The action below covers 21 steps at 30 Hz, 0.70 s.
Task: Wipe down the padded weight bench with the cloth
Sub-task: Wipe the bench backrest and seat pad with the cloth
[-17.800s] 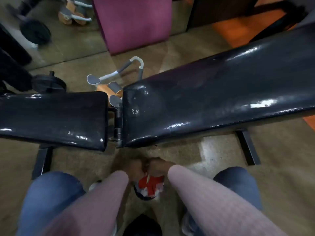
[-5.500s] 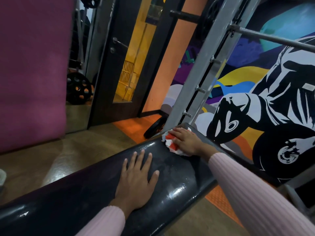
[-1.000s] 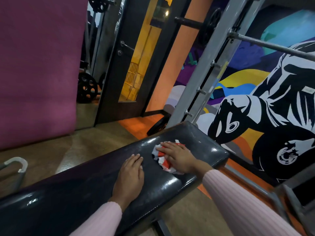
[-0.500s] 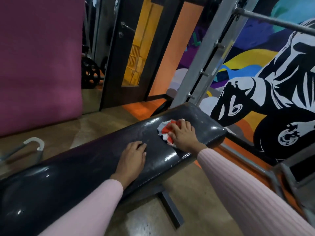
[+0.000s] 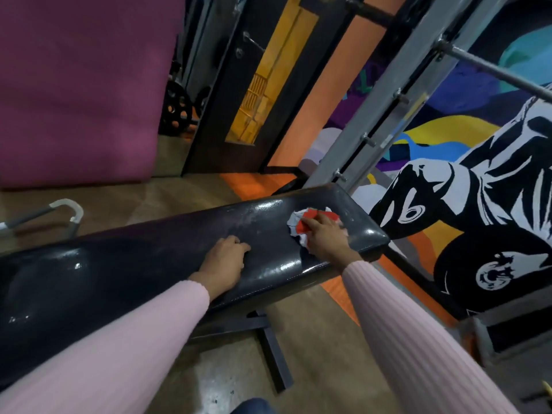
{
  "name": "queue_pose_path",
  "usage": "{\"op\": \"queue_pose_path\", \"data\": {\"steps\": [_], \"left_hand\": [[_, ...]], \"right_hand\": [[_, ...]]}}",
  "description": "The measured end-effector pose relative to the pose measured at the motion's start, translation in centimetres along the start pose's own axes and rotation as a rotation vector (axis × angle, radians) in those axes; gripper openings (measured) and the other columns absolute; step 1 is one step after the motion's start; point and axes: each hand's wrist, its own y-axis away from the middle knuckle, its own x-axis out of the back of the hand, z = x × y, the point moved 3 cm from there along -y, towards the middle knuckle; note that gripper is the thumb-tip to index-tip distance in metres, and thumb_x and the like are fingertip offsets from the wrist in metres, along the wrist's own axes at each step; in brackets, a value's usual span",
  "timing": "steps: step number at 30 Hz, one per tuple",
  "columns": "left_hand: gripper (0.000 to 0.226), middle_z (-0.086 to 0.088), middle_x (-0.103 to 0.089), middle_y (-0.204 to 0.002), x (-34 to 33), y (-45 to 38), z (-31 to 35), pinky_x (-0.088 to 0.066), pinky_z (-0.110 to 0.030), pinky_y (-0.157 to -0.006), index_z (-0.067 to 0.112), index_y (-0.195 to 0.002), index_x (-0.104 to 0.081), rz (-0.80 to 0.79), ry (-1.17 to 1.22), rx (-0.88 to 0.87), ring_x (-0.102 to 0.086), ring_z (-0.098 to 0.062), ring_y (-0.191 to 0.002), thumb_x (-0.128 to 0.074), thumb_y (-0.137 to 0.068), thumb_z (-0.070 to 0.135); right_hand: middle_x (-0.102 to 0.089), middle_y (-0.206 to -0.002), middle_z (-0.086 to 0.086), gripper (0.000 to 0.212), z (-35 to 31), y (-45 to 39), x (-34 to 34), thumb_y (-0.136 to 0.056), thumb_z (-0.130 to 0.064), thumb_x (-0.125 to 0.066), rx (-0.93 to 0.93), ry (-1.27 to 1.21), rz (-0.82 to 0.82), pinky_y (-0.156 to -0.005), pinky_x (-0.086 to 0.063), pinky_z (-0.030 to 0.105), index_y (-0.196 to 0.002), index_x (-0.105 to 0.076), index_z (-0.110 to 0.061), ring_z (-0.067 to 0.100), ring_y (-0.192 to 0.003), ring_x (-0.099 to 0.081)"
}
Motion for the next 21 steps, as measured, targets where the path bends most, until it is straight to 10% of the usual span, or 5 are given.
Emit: {"op": "queue_pose_path", "data": {"steps": [6, 14, 18, 21], "left_hand": [[0.053, -0.012, -0.035, -0.146, -0.5, 0.3, -0.4, -0.031, -0.03, -0.107, 0.015, -0.14, -0.042, -0.025, 0.063, 0.019, -0.034, -0.026, -0.131, -0.049, -0.091, -0.001], [0.048, -0.01, -0.028, -0.151, -0.8, 0.3, -0.8, -0.029, -0.033, -0.11, 0.018, -0.142, -0.038, -0.082, 0.066, 0.025, -0.029, -0.026, -0.137, -0.044, -0.096, 0.007], [0.051, 0.008, 0.007, -0.157, -2.6, 3.0, -2.5, -0.003, -0.047, -0.115, 0.036, -0.149, -0.004, -0.098, -0.115, -0.004, 0.006, -0.024, -0.145, -0.013, -0.099, 0.045], [0.067, 0.007, -0.003, -0.157, -3.0, 4.6, -3.7, -0.007, -0.047, -0.114, 0.04, -0.148, -0.009, 0.016, -0.2, -0.03, -0.002, -0.025, -0.145, 0.011, -0.087, 0.062]], "right_hand": [[-0.034, -0.152, 0.003, 0.042, -0.2, 3.5, -1.0, -0.1, -0.031, -0.043, 0.263, -0.042, -0.011, -0.111, -0.028, 0.046, -0.142, -0.043, -0.032, 0.029, -0.138, -0.031], [-0.014, -0.161, 0.001, 0.05, -1.1, 1.4, -0.8, -0.1, -0.037, -0.034, 0.047, 0.035, -0.069, -0.117, -0.011, 0.052, -0.149, -0.024, -0.038, 0.031, -0.147, -0.012], [0.001, -0.162, -0.007, 0.052, -1.5, 5.0, -2.2, -0.098, -0.051, -0.015, 0.148, -0.001, -0.045, -0.118, 0.003, 0.044, -0.15, -0.007, -0.044, 0.025, -0.149, 0.004], [0.001, -0.162, -0.008, 0.054, 1.1, 5.2, -1.8, -0.097, -0.056, -0.014, 0.155, 0.046, -0.08, -0.118, 0.0, 0.043, -0.149, -0.004, -0.045, 0.022, -0.149, 0.004]]}}
